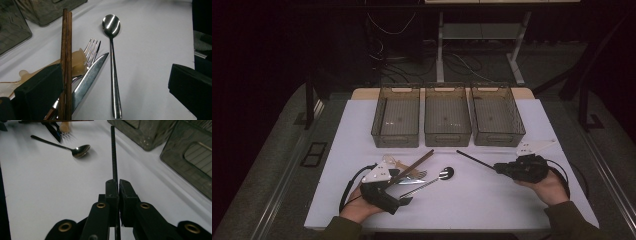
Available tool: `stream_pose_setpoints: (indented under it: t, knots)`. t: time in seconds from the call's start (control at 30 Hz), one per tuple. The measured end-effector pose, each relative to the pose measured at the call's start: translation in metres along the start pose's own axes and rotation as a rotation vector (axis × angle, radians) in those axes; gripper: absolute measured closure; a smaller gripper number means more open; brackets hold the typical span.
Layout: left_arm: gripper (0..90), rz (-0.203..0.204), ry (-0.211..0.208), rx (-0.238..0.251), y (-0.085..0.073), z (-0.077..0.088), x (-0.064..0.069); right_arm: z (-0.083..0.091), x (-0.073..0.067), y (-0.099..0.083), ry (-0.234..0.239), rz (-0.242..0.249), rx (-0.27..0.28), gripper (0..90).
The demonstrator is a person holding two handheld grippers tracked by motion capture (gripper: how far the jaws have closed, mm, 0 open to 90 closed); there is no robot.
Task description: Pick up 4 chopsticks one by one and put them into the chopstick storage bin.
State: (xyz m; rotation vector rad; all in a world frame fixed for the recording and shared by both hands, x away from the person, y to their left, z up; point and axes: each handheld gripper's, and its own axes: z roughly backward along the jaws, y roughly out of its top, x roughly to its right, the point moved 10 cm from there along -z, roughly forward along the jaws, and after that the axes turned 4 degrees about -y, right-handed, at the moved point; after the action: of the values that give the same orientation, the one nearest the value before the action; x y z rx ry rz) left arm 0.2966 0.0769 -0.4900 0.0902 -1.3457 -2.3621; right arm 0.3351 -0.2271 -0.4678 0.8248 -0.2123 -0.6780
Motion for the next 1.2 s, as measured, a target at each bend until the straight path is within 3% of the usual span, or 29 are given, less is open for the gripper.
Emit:
stream_pose_setpoints:
  t: [0.57, 0.9, 1.2]
  knots:
    - [0.0, 0.006, -0.003, 0.003, 0.0, 0.0, 0.001, -0.014, -0.013, 0.042, 0.022, 0.009, 0.057, 86.3]
    - [0.0, 0.013, -0.004, 0.005, 0.0, 0.0, 0.001, -0.025, -0.011, 0.06, -0.008, 0.016, 0.059, 86.3]
    - [0.0, 0.013, -0.005, 0.005, 0.0, 0.001, 0.001, -0.036, -0.013, 0.075, -0.007, 0.007, 0.069, 86.3]
